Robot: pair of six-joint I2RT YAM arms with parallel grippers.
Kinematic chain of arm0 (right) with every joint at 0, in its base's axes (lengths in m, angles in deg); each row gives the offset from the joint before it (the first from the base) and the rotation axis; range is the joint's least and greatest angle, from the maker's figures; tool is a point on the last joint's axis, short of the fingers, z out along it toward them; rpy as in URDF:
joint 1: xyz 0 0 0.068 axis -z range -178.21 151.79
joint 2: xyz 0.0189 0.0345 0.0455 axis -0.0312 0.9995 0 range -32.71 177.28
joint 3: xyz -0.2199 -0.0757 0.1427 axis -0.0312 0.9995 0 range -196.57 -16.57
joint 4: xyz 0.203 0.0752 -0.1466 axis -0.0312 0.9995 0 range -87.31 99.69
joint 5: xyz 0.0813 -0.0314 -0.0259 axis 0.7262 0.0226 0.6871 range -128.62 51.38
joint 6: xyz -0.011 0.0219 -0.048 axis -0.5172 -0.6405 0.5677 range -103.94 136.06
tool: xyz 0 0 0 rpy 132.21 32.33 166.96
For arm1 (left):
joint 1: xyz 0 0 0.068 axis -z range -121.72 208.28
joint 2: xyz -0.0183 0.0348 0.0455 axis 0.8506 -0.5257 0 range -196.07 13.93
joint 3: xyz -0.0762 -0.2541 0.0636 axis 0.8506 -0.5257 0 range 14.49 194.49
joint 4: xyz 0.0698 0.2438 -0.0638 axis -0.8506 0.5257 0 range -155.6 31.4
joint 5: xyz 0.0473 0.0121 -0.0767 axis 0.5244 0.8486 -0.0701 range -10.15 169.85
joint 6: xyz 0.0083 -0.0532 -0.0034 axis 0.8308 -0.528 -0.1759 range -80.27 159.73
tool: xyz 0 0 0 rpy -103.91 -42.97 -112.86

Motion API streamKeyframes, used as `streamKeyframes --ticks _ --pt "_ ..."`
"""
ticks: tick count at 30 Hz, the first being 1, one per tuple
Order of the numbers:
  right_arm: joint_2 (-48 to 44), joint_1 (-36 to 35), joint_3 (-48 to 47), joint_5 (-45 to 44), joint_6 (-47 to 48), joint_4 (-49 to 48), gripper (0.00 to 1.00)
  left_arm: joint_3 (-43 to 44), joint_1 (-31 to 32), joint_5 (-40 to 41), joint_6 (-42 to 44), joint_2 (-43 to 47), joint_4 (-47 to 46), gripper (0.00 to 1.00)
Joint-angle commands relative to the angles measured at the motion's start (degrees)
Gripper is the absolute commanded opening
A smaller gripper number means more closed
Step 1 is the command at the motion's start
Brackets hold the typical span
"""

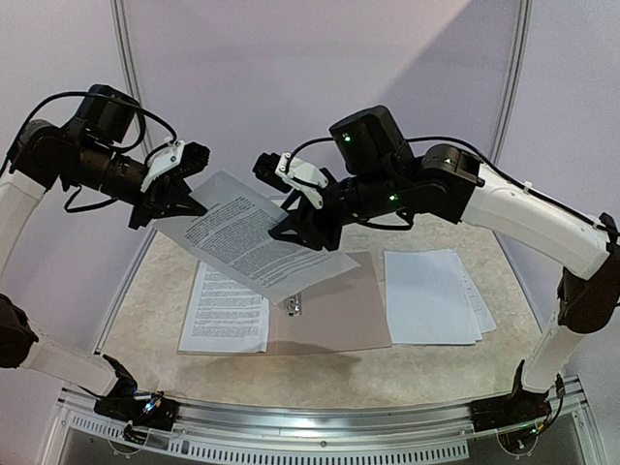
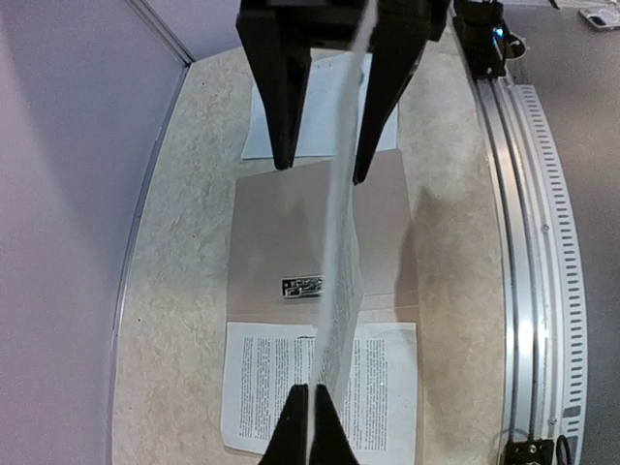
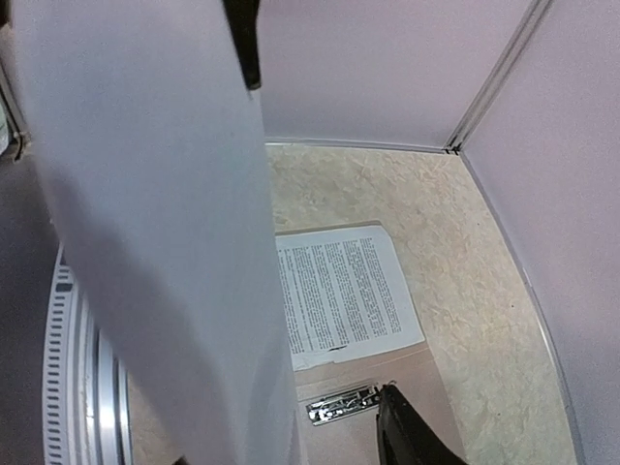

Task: Put the files into the folder
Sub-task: Pass from the left arm to the right

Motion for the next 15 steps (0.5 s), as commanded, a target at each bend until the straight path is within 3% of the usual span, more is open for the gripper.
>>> streamKeyframes --ticks 1,4,5,6,8,9,11,15 --pt "1.74 -0.23 0.60 1.17 -1.31 -1.47 0.32 0.32 0.94 0.28 0.34 -0.13 7.75 0.00" --pt "1.91 -0.18 0.54 1.24 -2.91 -1.36 0.01 0.36 0.94 0.80 -0.97 0.04 7.29 0.00" --pt "1.92 0.01 0.60 0.57 -3.49 -1.23 0.00 0.28 0.94 1.25 -1.96 0.01 6.92 0.00" --pt "2.05 0.38 0.60 0.09 -5.07 -1.25 0.00 0.10 0.94 2.13 -3.33 0.04 6.28 0.15" --pt "2.63 2.16 0.85 0.47 -8.76 -1.88 0.00 -0.71 0.87 5.05 -7.09 0.41 4.22 0.66" --pt "3.02 3.29 0.94 1.26 -12.26 -2.24 0.00 -1.27 0.74 6.52 -8.37 0.55 3.28 0.82" --pt "4.44 5.39 1.44 2.53 -17.31 -3.72 0.00 -2.95 0.06 9.94 -10.99 1.32 0.91 0.98" --pt "7.28 8.67 2.37 5.19 -27.47 -8.78 0.00 -8.67 -5.77 11.74 -17.25 3.15 -2.79 1.00"
